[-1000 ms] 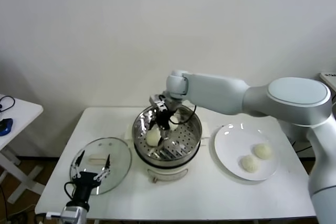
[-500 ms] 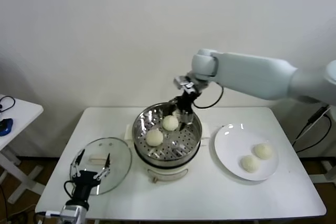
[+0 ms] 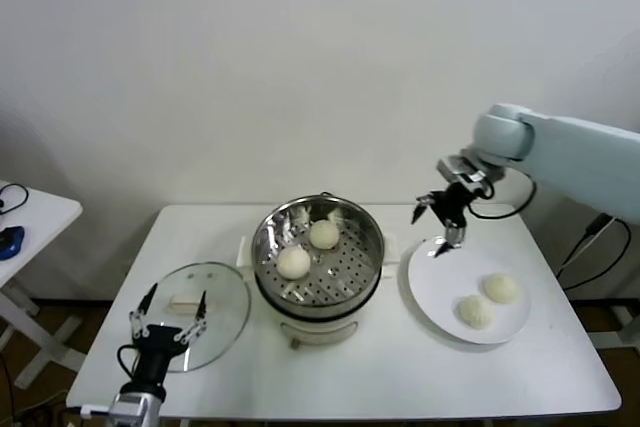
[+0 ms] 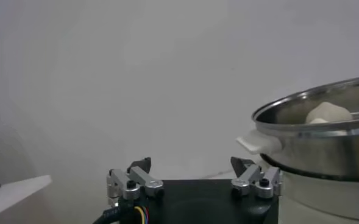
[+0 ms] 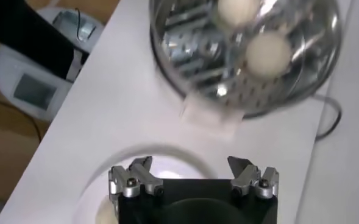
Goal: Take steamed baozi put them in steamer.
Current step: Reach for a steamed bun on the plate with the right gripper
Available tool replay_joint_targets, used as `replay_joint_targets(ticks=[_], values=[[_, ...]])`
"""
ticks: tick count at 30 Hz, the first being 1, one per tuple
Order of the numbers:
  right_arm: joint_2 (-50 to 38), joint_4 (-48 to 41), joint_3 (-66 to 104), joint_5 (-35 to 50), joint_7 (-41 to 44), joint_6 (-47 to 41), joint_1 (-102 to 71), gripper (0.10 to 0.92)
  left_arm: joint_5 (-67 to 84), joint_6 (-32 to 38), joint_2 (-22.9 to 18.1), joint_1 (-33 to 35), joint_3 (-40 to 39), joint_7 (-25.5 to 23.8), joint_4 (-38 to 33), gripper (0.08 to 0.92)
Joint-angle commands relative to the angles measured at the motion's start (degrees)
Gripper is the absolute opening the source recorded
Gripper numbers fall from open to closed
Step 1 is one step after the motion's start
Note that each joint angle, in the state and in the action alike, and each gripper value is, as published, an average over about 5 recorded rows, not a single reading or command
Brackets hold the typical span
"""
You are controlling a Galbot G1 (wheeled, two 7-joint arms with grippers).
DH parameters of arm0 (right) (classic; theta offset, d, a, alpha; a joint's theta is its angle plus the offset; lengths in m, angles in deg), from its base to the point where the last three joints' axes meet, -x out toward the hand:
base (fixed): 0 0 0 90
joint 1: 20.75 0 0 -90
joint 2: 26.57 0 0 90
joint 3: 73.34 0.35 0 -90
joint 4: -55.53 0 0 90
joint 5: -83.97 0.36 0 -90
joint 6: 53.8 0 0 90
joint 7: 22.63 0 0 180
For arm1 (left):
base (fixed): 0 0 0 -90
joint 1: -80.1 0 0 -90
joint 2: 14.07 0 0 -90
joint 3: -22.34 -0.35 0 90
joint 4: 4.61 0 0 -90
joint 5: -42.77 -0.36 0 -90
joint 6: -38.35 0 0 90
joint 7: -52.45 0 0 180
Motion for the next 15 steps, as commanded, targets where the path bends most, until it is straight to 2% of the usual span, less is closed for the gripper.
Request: replay_joint_targets(ticks=[1, 15], values=[[-9.3, 0.5, 6.7, -12.5, 0.4, 1.0, -12.6, 0.823, 0.1, 0.1, 0.0, 0.3, 0.2, 0.1, -0.3, 0.823], [-8.0, -3.5, 18.6, -21.0, -1.8, 1.8, -28.7, 0.823, 0.2, 0.0, -0.3, 0.7, 0.5, 0.1, -0.6, 0.823]])
